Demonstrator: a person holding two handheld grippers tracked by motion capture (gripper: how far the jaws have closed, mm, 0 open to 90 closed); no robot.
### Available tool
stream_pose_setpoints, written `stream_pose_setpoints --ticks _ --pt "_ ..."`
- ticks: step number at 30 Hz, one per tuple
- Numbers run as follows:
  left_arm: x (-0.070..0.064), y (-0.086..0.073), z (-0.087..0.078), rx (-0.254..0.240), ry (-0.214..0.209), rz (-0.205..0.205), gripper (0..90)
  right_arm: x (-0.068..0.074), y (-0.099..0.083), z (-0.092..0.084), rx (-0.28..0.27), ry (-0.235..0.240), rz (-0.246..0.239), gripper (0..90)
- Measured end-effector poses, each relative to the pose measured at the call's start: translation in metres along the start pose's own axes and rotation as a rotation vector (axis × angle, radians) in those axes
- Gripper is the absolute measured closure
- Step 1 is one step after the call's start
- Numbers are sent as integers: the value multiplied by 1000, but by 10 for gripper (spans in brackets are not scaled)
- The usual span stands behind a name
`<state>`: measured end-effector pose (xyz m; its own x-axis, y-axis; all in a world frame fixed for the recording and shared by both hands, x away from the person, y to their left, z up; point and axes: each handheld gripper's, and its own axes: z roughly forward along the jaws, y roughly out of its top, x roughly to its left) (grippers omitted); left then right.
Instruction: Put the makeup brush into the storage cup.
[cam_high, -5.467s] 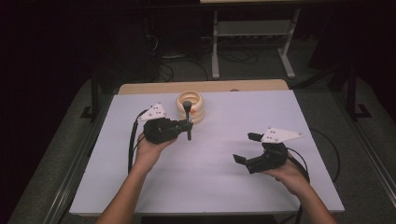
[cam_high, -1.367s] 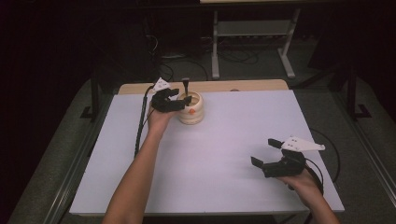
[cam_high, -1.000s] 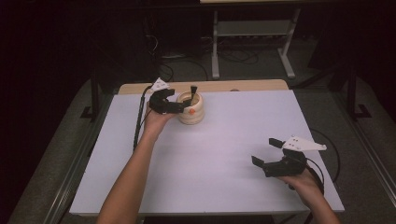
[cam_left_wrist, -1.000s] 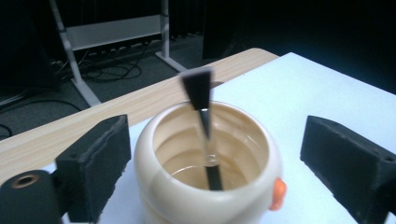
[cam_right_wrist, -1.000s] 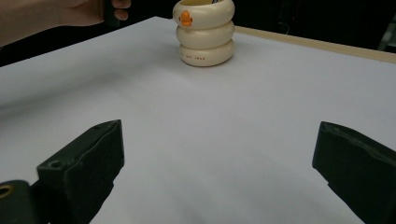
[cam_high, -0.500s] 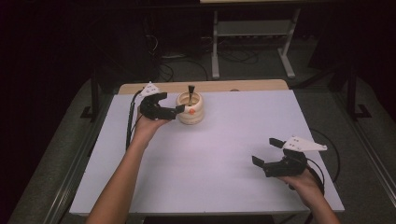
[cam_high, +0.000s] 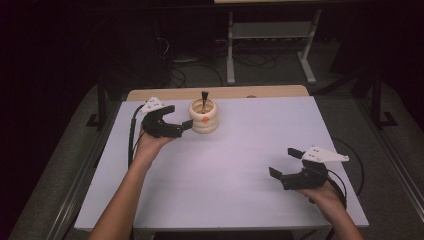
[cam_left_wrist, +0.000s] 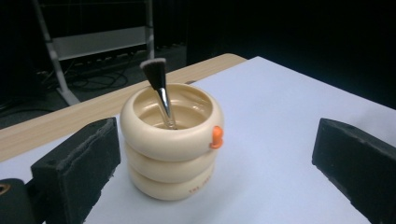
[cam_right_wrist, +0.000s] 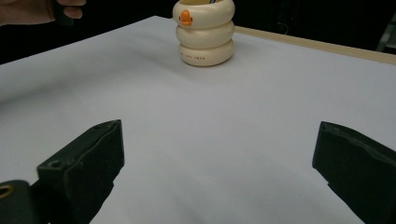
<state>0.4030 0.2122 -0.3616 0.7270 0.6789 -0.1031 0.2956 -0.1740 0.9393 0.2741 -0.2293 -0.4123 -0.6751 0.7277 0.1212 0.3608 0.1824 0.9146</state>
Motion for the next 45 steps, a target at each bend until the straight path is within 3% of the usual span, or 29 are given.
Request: stream_pose_setpoints --ticks 13,45 --pt "-16 -5 -20 0 -14 -2 8 0 0 -1 -5 -8 -4 16" --pt "-47 -41 -67 -8 -32 29 8 -1 1 -4 -19 -31 7 5"
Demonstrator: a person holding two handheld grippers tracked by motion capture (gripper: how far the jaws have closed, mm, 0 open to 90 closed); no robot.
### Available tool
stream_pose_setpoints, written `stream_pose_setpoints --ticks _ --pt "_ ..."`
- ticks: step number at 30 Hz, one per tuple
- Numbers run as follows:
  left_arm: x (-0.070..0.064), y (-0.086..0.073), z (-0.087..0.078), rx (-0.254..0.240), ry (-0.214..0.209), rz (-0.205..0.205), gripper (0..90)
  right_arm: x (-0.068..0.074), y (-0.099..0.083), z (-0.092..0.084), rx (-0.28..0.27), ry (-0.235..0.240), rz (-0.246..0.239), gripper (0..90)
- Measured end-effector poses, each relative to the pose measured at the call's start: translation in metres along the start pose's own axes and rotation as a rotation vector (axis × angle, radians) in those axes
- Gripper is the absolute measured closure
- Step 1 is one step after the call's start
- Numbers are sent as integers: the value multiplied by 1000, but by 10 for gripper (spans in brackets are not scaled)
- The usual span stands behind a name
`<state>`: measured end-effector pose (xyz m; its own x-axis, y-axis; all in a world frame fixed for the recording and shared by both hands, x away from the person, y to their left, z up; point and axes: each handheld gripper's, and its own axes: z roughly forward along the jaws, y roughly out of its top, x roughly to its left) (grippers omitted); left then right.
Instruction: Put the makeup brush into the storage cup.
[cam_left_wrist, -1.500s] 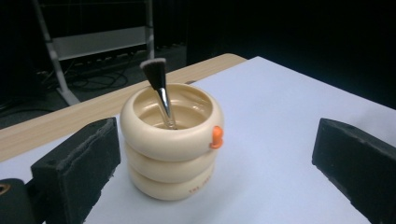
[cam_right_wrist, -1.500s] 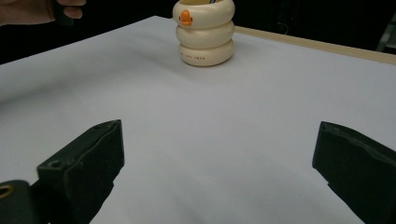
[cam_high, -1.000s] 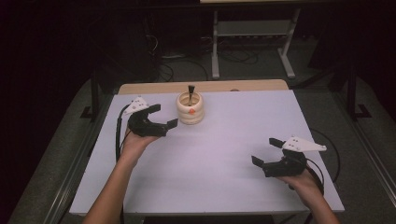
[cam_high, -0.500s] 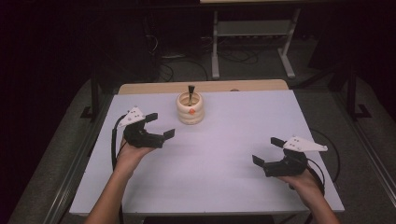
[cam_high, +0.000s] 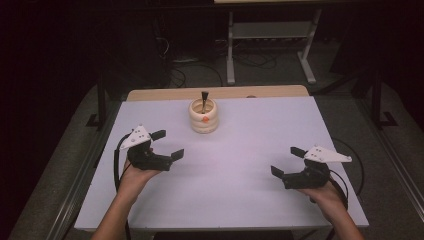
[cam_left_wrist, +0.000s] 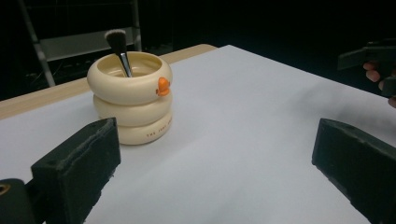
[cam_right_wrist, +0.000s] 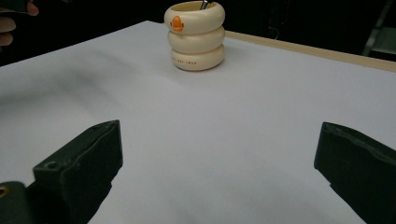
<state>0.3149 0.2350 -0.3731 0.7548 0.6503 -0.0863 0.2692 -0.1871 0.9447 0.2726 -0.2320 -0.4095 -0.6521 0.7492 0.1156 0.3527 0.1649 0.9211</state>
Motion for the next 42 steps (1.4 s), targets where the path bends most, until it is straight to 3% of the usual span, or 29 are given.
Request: stream_pose_setpoints --ticks 28,35,42 --pt "-1 -32 -52 -67 32 0 8 1 -1 1 -3 2 0 5" --pt "2 -48 -57 -36 43 -12 8 1 -3 2 -7 1 -5 5" --pt "2 -55 -56 -25 27 -21 8 2 -5 -2 -25 -2 5 5"
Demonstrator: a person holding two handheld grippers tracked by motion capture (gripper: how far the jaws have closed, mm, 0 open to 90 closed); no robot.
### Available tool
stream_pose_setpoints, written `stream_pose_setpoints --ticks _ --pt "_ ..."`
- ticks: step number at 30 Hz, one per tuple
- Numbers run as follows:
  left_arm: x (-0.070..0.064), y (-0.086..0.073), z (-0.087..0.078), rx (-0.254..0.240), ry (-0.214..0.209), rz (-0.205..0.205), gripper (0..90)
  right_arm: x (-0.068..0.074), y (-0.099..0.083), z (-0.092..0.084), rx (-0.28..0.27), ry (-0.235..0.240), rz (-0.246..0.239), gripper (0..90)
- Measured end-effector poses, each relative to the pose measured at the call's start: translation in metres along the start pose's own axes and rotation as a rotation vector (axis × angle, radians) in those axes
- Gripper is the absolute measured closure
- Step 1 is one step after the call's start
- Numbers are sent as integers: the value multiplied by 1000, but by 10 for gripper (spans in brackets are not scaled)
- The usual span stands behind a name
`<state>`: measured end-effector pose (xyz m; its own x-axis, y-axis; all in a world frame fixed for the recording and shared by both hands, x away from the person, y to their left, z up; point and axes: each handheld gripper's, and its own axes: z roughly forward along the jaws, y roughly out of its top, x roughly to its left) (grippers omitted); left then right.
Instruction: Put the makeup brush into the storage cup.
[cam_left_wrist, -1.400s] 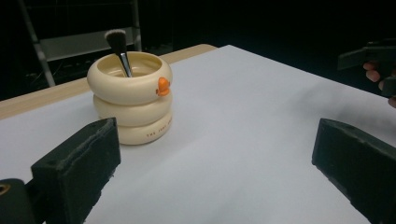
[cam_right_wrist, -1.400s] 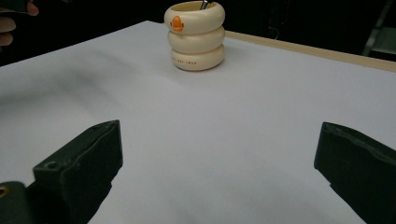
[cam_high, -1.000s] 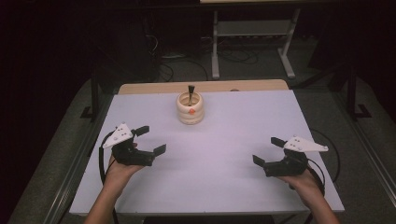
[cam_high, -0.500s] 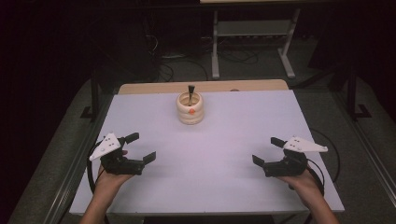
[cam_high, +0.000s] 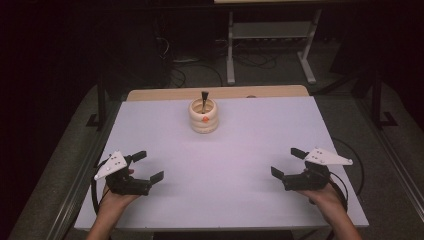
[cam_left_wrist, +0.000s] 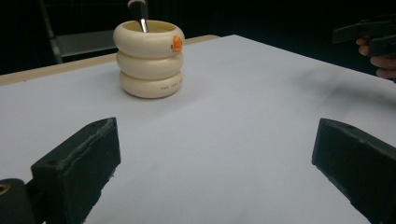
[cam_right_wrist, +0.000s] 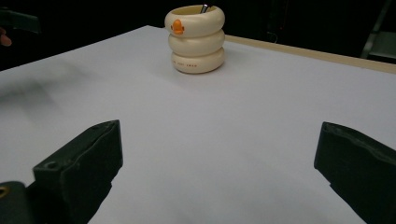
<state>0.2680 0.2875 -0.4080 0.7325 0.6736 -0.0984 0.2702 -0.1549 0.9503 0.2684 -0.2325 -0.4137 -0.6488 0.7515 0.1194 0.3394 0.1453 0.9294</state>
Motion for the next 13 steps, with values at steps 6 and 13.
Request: stream_pose_setpoints --ticks 6,13 --pt "0 -1 0 -13 -3 -3 7 -1 -2 -3 -14 -2 11 5" --pt "0 -2 1 -3 -8 1 8 -2 -2 -4 -29 1 11 5"
